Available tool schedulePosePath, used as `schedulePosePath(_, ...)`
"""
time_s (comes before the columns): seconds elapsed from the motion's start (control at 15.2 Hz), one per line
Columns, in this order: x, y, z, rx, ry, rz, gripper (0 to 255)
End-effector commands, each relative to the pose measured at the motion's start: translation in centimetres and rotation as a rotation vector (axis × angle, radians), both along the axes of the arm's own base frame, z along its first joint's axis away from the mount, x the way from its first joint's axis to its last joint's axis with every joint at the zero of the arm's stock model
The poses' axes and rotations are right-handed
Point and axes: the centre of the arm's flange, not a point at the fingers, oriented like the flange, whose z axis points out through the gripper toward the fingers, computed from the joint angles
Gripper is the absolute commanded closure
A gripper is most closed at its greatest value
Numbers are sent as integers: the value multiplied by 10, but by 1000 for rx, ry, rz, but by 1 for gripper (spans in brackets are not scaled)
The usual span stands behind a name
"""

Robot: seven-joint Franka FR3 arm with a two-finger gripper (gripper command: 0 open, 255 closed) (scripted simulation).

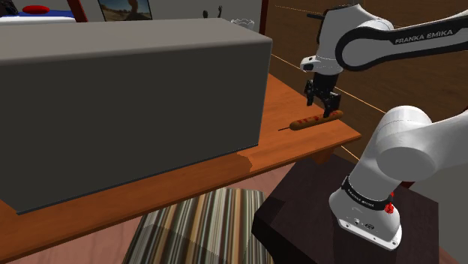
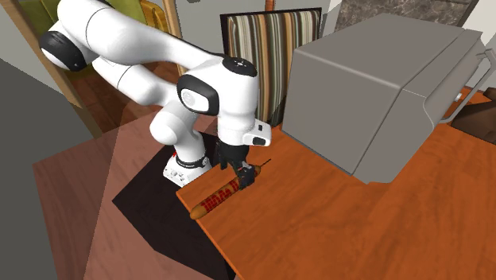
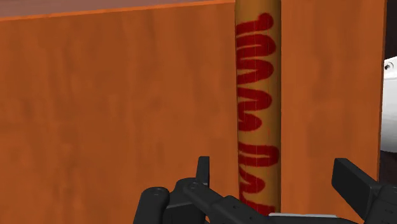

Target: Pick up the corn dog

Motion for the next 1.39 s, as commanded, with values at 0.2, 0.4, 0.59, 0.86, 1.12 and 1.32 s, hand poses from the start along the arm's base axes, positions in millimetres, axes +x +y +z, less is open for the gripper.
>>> schedulePosePath(0.2, -3, -2, -29, -3, 6, 30, 0)
schedulePosePath(0.4, -3, -2, -42, -3, 6, 30, 0)
schedulePosePath(0.59, -3, -2, -42, -3, 6, 30, 255)
schedulePosePath(0.86, -3, -2, -42, -3, 6, 30, 255)
schedulePosePath(1.12, -3, -2, -42, -3, 6, 30, 255)
schedulePosePath(1.32, -3, -2, -27, -3, 6, 30, 255)
